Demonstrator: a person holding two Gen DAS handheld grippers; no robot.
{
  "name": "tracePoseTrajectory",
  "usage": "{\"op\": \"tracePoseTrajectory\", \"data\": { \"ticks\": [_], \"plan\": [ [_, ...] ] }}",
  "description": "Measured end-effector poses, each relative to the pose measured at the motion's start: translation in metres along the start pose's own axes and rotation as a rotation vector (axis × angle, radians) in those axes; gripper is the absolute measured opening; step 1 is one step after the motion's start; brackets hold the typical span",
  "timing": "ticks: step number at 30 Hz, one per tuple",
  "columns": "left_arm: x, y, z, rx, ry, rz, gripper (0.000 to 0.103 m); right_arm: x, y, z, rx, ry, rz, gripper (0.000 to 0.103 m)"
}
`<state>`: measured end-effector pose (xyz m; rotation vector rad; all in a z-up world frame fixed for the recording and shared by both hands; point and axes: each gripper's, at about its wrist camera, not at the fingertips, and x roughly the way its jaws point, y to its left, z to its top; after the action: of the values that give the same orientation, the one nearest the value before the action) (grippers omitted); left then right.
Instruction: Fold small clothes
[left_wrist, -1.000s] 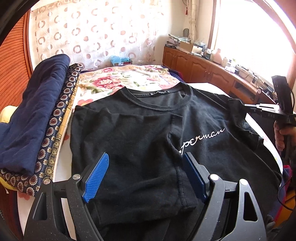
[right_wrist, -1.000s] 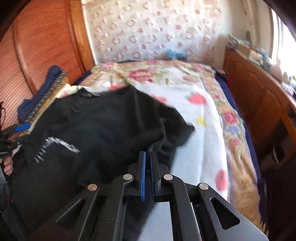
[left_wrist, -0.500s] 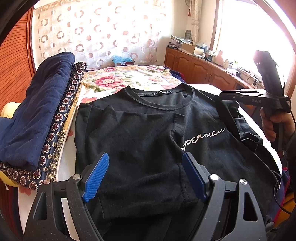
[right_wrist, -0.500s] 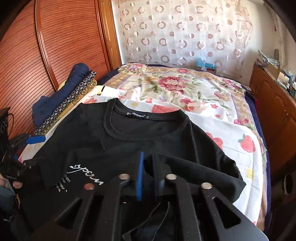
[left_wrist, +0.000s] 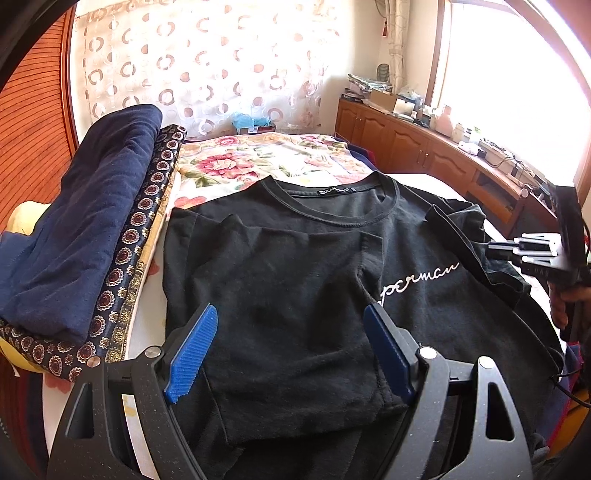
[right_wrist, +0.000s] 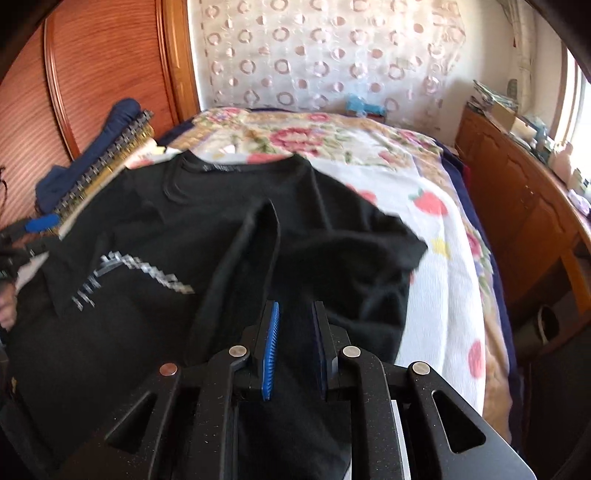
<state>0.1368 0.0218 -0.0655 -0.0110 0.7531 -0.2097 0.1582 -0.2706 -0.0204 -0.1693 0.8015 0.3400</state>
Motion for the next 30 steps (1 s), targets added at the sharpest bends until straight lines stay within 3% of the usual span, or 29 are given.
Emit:
{"op": "tracePoseTrajectory", "data": {
  "ticks": [5, 11, 15, 21, 30],
  "plan": [
    [0.000, 0.012, 0.003, -0.007, -0.006, 0.012, 0.082, 0.007, 0.025, 0.004, -0.020, 0.021, 0.032, 0.018],
    [-0.005, 0.028, 0.015, -0.020, -0.021, 0.041, 0.082, 0.014, 0.063, 0.008, -0.015, 0.028, 0.171, 0.018],
    [-0.007, 0.034, 0.025, -0.011, -0.027, 0.063, 0.082, 0.012, 0.080, 0.012, -0.037, 0.006, 0.219, 0.018],
    [0.000, 0.041, 0.046, 0.008, -0.011, 0.044, 0.077, 0.002, 0.075, 0.020, -0.075, -0.033, 0.169, 0.018],
    [0.039, 0.047, 0.080, 0.021, 0.094, 0.036, 0.046, 0.003, 0.017, 0.038, -0.039, -0.101, -0.003, 0.018]
  ]
}}
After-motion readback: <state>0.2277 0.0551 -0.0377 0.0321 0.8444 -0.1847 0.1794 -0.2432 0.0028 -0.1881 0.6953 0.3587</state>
